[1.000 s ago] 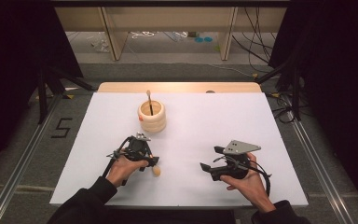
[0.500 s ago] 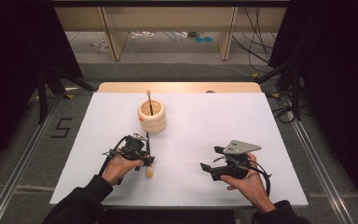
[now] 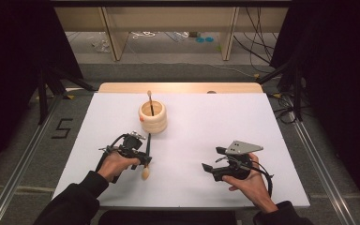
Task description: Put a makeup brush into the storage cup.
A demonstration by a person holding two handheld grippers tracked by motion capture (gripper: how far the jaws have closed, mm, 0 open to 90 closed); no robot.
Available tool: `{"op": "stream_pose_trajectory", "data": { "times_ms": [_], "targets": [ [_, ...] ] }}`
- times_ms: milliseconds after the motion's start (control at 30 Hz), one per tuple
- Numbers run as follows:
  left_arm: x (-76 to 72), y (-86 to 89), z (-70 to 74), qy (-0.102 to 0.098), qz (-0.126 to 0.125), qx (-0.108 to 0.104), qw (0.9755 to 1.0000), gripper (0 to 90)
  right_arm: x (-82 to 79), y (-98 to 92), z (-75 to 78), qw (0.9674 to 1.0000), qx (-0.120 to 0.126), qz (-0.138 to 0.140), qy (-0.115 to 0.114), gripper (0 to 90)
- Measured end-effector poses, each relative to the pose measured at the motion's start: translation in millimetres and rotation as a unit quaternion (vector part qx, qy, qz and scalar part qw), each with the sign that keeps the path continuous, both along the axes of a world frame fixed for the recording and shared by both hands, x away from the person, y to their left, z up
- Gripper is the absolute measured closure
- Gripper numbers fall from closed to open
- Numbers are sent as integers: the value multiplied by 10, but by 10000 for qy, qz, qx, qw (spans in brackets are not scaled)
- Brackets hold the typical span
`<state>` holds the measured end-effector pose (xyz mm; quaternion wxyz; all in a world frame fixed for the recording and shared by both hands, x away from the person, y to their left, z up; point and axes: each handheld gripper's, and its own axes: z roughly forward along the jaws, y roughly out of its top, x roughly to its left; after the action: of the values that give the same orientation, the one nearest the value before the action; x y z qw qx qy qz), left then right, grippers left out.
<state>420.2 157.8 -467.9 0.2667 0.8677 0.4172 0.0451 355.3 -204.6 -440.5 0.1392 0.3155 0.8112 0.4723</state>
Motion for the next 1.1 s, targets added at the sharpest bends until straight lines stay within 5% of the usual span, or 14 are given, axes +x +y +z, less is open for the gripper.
{"op": "stream_pose_trajectory", "data": {
  "times_ms": [567, 1100],
  "targets": [
    [-2, 99, 98, 102, -269, 108, 9995, 851, 7, 5, -6, 10000, 49, 28, -7, 179],
    [59, 123, 76, 243, -253, 108, 9993, 783, 15, 1, -6, 10000, 48, 58, 3, 178]
  ]
}}
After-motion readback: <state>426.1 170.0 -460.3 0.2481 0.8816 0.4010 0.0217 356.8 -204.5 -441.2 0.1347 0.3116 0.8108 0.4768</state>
